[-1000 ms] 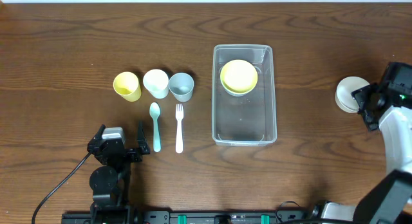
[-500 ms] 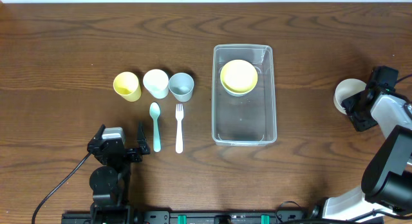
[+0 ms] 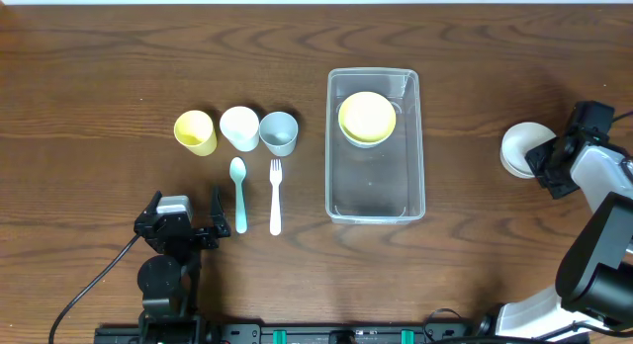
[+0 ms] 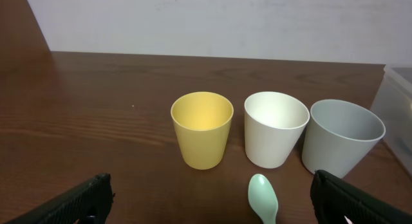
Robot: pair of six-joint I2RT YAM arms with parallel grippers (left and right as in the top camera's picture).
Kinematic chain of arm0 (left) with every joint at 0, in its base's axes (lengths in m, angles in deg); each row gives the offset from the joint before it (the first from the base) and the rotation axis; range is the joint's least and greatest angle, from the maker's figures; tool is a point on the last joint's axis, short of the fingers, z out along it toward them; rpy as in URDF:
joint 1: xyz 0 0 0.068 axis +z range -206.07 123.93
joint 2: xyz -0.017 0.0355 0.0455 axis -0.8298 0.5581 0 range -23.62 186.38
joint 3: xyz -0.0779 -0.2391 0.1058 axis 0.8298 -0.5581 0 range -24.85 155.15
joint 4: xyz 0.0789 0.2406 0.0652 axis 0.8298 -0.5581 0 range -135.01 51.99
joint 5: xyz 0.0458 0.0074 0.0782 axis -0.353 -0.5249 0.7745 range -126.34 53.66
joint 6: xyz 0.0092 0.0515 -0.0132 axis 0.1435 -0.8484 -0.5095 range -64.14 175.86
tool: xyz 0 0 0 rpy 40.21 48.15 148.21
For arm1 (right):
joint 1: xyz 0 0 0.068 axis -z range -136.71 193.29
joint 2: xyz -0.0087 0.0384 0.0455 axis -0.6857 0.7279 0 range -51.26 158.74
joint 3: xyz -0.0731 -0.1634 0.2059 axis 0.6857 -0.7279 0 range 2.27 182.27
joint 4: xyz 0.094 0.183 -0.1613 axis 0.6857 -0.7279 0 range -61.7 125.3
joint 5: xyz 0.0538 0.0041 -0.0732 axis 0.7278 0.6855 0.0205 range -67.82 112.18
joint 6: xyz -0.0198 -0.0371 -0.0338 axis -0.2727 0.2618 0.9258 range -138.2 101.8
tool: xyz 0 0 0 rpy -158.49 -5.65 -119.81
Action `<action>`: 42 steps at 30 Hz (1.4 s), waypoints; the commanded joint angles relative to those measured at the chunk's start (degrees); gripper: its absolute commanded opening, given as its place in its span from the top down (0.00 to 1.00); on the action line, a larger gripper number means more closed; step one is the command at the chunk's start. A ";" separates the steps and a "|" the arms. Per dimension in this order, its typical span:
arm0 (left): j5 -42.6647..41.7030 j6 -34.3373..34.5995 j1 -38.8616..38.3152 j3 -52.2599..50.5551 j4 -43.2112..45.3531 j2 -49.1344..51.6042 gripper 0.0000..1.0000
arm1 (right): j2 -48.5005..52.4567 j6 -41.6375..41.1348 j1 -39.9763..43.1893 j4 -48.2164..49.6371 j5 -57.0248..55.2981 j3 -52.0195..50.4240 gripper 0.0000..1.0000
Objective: Pack container
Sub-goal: 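Move the right gripper to the white bowl and grasp its rim, then carry the white bowl into the container onto the yellow bowl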
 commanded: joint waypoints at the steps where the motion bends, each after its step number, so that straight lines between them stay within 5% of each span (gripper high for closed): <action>1: 1.66 0.22 -0.24 -0.98 -2.25 -0.37 0.02 | 0.46 0.52 0.15 -0.57 5.11 -0.31 0.99; 11: 1.66 0.22 -0.24 -0.98 -2.25 -0.37 0.02 | -2.51 4.39 0.11 1.18 18.93 0.02 0.99; 21: 1.66 0.22 -0.24 -0.98 -2.27 -0.37 0.02 | -19.39 10.47 -0.66 9.03 40.44 0.04 0.99; 30: 1.68 0.22 -0.24 -0.98 -2.27 -0.37 0.02 | -30.40 10.32 -13.00 10.25 36.96 0.04 0.98; 42: 1.66 0.22 -0.24 -0.98 -2.25 -0.37 0.02 | -21.79 8.92 -33.51 13.84 18.45 0.04 0.98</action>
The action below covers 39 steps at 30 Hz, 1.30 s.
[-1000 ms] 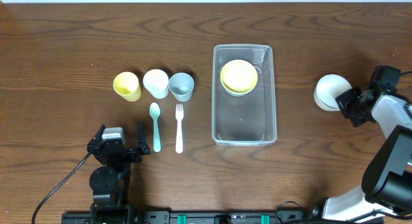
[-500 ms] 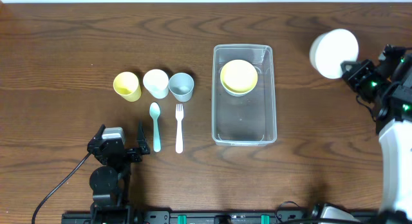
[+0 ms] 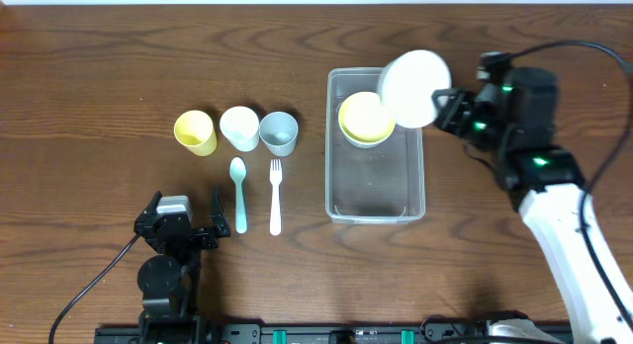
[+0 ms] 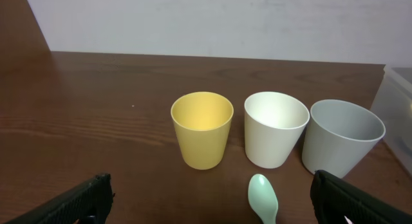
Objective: Pack container
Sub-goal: 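Carry the white bowl into the container onto the yellow bowl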
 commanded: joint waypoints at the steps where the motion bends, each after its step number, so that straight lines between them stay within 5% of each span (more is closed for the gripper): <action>1: 1.70 0.22 -0.24 -0.98 -2.25 -0.37 0.02 | 4.31 -0.63 -3.43 1.95 -6.49 0.22 0.98; 10: 1.68 0.22 -0.24 -0.98 -2.27 -0.37 0.02 | 14.75 -3.98 -6.05 11.98 -8.46 0.31 0.97; 26: 1.68 0.22 -0.24 -0.98 -2.27 -0.37 0.02 | 19.87 -2.84 -7.45 10.54 -8.33 0.63 0.96; 31: 1.68 0.22 -0.24 -0.98 -2.25 -0.37 0.02 | 19.87 -2.54 -7.54 10.51 -8.31 0.63 0.76; 39: 1.68 0.22 -0.24 -0.98 -2.25 -0.37 0.02 | 19.87 -2.40 -7.54 10.36 -8.28 0.63 0.69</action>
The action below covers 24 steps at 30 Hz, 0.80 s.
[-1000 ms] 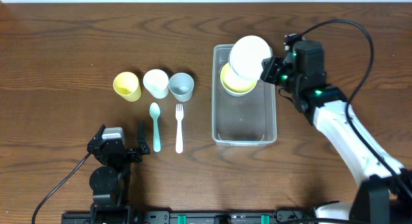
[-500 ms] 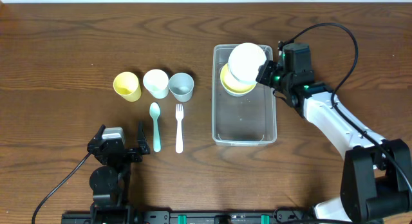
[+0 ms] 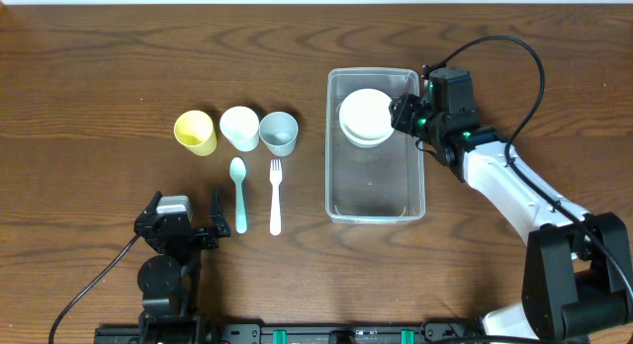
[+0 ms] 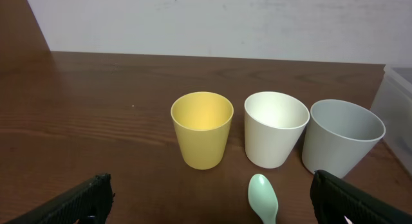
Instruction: Pack container
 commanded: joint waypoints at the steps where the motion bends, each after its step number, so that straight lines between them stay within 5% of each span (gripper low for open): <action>1: 1.68 0.22 -0.24 -1.01 -2.27 -0.37 0.02 | 0.28 0.52 -0.68 0.02 -0.09 0.63 0.70; 13: 1.68 0.24 -0.24 -1.01 -2.25 -0.37 0.02 | -8.92 4.09 2.78 -10.43 11.17 9.35 0.55; 24: 1.70 0.22 -0.24 -1.01 -2.25 -0.37 0.02 | -21.33 4.57 29.86 -30.53 2.14 10.27 0.42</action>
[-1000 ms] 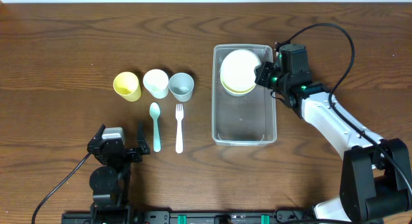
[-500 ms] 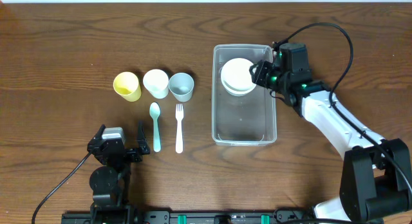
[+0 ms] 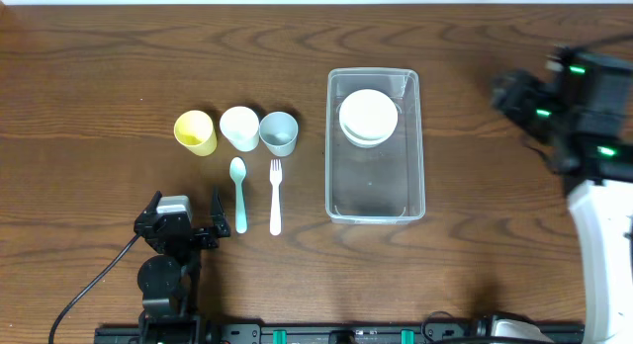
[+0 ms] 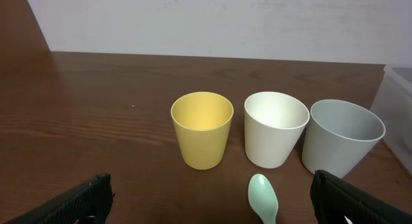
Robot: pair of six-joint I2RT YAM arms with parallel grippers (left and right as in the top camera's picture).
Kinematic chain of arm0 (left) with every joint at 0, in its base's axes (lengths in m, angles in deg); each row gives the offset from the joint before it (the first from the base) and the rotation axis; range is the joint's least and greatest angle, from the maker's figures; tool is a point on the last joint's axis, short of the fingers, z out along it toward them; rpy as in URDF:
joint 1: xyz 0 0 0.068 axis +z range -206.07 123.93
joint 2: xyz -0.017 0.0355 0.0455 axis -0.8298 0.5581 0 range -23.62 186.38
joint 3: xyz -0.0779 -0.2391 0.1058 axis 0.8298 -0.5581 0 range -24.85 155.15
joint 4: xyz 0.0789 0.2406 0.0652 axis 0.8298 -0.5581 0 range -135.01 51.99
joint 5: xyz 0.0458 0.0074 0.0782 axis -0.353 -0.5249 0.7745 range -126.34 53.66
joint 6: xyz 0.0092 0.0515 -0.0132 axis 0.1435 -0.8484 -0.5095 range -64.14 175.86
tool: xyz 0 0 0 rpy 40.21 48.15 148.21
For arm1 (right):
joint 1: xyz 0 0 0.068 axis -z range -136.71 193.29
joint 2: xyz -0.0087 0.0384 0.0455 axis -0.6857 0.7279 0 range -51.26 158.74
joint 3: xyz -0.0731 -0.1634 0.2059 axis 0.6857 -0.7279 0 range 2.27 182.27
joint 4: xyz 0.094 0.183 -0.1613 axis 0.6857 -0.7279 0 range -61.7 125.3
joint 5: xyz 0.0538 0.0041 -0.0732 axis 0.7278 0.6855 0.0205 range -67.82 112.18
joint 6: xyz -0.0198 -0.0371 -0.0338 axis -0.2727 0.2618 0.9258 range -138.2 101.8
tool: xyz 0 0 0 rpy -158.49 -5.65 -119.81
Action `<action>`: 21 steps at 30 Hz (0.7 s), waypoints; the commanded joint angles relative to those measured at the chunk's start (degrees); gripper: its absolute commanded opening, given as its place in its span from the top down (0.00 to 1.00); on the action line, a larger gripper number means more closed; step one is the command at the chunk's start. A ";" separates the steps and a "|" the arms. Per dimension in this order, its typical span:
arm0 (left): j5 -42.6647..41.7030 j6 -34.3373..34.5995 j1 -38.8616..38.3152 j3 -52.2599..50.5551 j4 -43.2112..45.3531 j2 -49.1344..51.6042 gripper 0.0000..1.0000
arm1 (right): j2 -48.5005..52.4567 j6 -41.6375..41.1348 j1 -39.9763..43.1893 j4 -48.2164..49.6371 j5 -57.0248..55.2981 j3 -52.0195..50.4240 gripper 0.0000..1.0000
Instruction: Pack container
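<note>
The clear plastic container lies right of centre. In its far end sits a white bowl, nested on a yellow bowl of which only a thin edge shows. Left of it stand a yellow cup, a white cup and a grey-blue cup, with a mint spoon and a white fork in front. My left gripper rests open near the front edge, facing the cups and the spoon. My right gripper hangs raised at the far right, open and empty.
The container's corner shows at the right edge of the left wrist view. The near half of the container holds nothing. Bare wooden table lies to the left and between the container and the right arm.
My right gripper was at the white bowl inside the container; now it is raised off to the right, empty. The white bowl stays on the yellow bowl. The left arm has not moved.
My right gripper was at the white bowl on the table's right side, with only the yellow bowl in the container. Then it held the white bowl above the container's far end. Then the bowl sat on the yellow one, and now the gripper is away.
</note>
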 commanded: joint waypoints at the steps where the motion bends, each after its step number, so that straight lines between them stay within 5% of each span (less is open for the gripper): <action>1: 1.70 0.22 -0.24 -1.01 -2.25 -0.37 0.02 | 0.52 0.74 7.17 -3.10 -3.15 0.24 0.38; 4: 1.68 0.22 -0.24 -1.01 -2.25 -0.37 0.02 | 1.79 0.70 12.13 -5.70 -4.87 0.24 0.32; 8: 1.68 0.24 -0.24 -1.01 -2.25 -0.37 0.02 | 3.96 -0.42 14.71 -8.13 -10.10 0.22 0.01; 21: 1.66 0.24 -0.22 -1.01 0.79 -0.39 0.02 | 9.86 -2.49 15.30 -11.47 -11.21 0.20 0.01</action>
